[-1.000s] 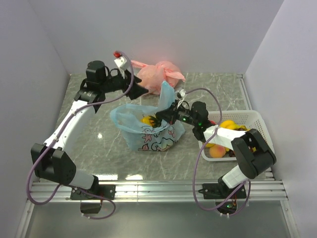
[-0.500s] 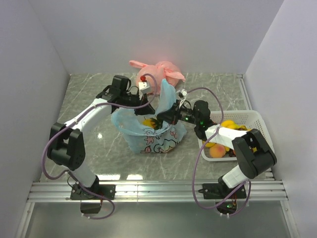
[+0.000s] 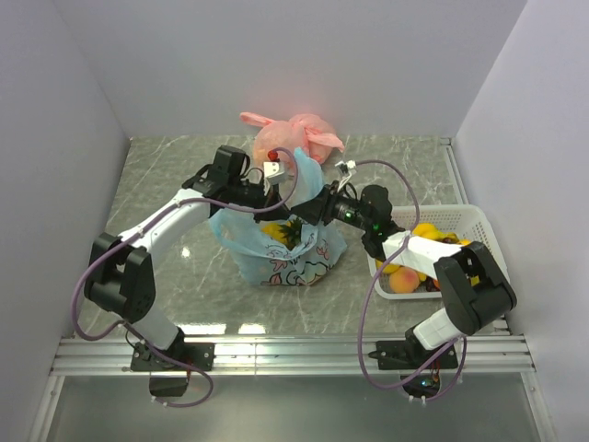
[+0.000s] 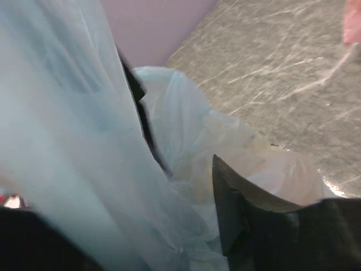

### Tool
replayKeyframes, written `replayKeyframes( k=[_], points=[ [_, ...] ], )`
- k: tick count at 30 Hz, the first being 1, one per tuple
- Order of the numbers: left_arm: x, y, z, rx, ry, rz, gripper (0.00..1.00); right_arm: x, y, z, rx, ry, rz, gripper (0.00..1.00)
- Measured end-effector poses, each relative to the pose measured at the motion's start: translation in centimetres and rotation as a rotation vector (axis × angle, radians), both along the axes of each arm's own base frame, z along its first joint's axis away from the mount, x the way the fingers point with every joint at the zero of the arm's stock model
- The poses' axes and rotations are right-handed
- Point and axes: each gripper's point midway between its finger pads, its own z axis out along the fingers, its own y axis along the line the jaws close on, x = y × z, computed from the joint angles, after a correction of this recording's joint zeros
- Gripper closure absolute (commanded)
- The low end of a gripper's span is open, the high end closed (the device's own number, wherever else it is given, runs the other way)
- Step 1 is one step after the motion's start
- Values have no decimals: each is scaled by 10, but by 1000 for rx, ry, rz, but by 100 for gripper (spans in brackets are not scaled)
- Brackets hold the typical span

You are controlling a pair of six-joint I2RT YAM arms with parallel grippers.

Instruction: Place the fake fruits into the plastic bag and tie a complex knot

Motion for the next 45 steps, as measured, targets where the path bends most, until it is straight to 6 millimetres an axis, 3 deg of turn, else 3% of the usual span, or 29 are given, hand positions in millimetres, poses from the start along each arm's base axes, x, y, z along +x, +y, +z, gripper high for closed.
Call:
replayKeyframes(
  k=[5, 8, 9, 10, 20, 23, 24, 26, 27, 30, 33, 37, 41, 45],
  points=[
    [-13, -5, -1, 1, -8, -28, 100, 11, 3, 2, 5, 51, -65, 60],
    [-18, -9, -2, 4, -14, -47, 100, 12, 9, 1, -13, 51, -75, 84],
    [-19, -9, -3, 9, -12, -48, 99, 10, 11, -1, -22, 53, -74, 96],
    [-20, -8, -4, 18, -9, -45, 99, 9, 13, -4, -31, 58, -72, 100],
    [-37, 13, -8, 84, -21, -28, 86, -18, 36, -51, -138, 108, -42, 100],
    [-49, 18, -16, 126, -10, -63, 73, -14, 35, -68, -198, 87, -69, 100],
    [-52, 20, -18, 139, 6, -61, 60, -12, 34, -73, -216, 79, -76, 100],
    [-53, 25, -17, 147, 25, -42, 49, -10, 32, -80, -243, 70, -85, 100],
    [-47, 30, -13, 143, 41, 1, 38, -10, 31, -83, -256, 65, -84, 100],
    [-23, 54, 20, 89, 39, 168, 28, -12, 29, -87, -277, 48, -78, 100],
    [3, 91, 78, 12, -42, 371, 14, -18, 28, -92, -300, 27, -60, 100],
    [-10, 121, 130, -45, -123, 520, 10, -23, 30, -95, -325, -6, -36, 100],
    [-31, 137, 133, -39, -65, 588, 1, -26, 32, -97, -342, -28, -18, 100],
    [-41, 140, 102, -5, 76, 615, 2, -29, 34, -98, -352, -40, -4, 100]
  ],
)
